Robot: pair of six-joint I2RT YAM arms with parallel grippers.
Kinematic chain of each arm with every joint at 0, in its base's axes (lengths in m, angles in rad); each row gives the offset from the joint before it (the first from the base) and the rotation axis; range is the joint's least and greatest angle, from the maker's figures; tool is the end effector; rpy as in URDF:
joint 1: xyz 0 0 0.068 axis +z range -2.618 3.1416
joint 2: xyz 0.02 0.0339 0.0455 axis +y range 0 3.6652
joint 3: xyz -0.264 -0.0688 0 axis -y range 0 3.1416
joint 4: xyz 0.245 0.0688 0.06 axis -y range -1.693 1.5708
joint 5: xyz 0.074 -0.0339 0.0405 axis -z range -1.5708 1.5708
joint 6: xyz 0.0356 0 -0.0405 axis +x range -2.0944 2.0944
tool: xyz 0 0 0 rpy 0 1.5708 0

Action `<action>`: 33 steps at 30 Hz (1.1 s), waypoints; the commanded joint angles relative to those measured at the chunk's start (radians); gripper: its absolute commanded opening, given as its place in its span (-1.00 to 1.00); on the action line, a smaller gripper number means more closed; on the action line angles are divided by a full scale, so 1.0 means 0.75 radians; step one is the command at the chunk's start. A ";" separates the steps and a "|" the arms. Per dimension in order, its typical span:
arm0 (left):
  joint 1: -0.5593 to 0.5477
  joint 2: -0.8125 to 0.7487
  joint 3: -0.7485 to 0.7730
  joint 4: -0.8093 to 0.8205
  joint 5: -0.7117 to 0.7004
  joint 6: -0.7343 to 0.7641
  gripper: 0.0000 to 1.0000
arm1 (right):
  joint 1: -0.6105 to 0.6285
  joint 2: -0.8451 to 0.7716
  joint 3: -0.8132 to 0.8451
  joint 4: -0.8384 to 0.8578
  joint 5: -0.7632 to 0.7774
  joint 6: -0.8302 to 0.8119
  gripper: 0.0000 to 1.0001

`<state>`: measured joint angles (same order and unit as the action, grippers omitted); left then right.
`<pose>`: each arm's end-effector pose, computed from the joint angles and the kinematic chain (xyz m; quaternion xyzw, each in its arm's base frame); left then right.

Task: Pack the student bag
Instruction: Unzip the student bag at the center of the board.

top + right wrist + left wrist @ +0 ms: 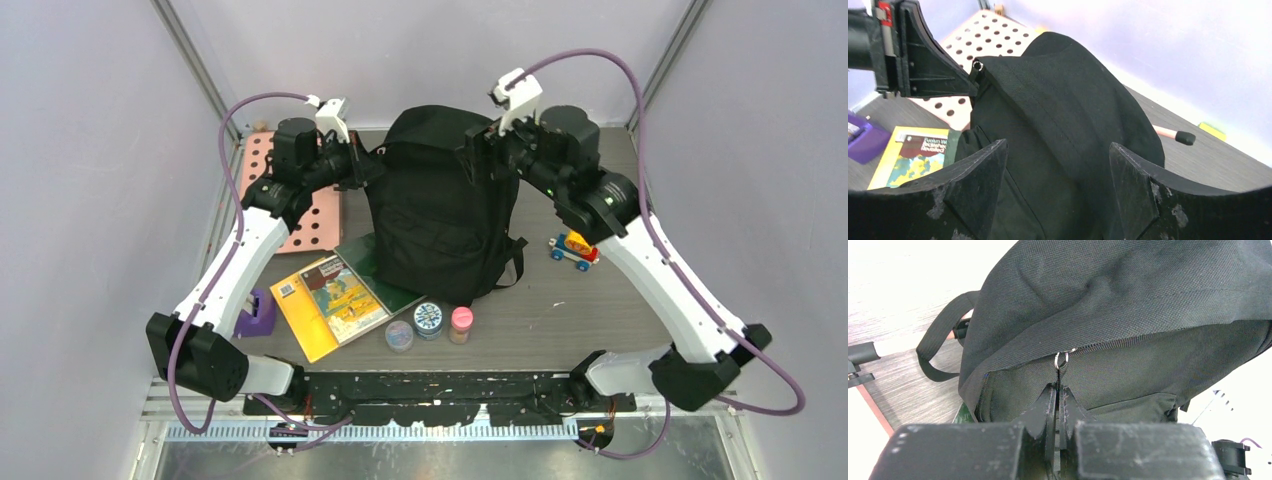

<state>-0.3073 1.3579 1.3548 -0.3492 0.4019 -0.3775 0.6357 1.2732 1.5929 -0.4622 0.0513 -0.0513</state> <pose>0.2909 -0.1069 0.3939 0.0860 0.8071 -0.3425 0.4732 0.2141 0.1557 0.4843 -0.2386 0.7169 0.1701 0.6326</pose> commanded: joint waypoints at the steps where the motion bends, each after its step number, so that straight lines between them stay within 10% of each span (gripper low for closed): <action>1: 0.007 -0.032 -0.004 0.022 0.024 0.016 -1.00 | 0.008 0.124 0.176 -0.191 -0.082 -0.147 0.61; 13: 0.007 -0.036 0.008 0.014 0.006 -0.002 -1.00 | 0.085 0.315 0.303 -0.220 0.242 -0.333 0.54; 27: 0.018 -0.062 -0.020 -0.072 -0.180 -0.040 -1.00 | 0.119 0.192 0.175 0.032 0.468 -0.113 -0.96; 33: 0.037 -0.101 -0.115 -0.042 -0.181 -0.091 -1.00 | 0.120 0.171 0.154 0.049 0.573 -0.075 -0.99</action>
<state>-0.2989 1.3300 1.3117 -0.3790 0.2924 -0.4145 0.7212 1.4593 1.7115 -0.5125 0.3958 -0.1562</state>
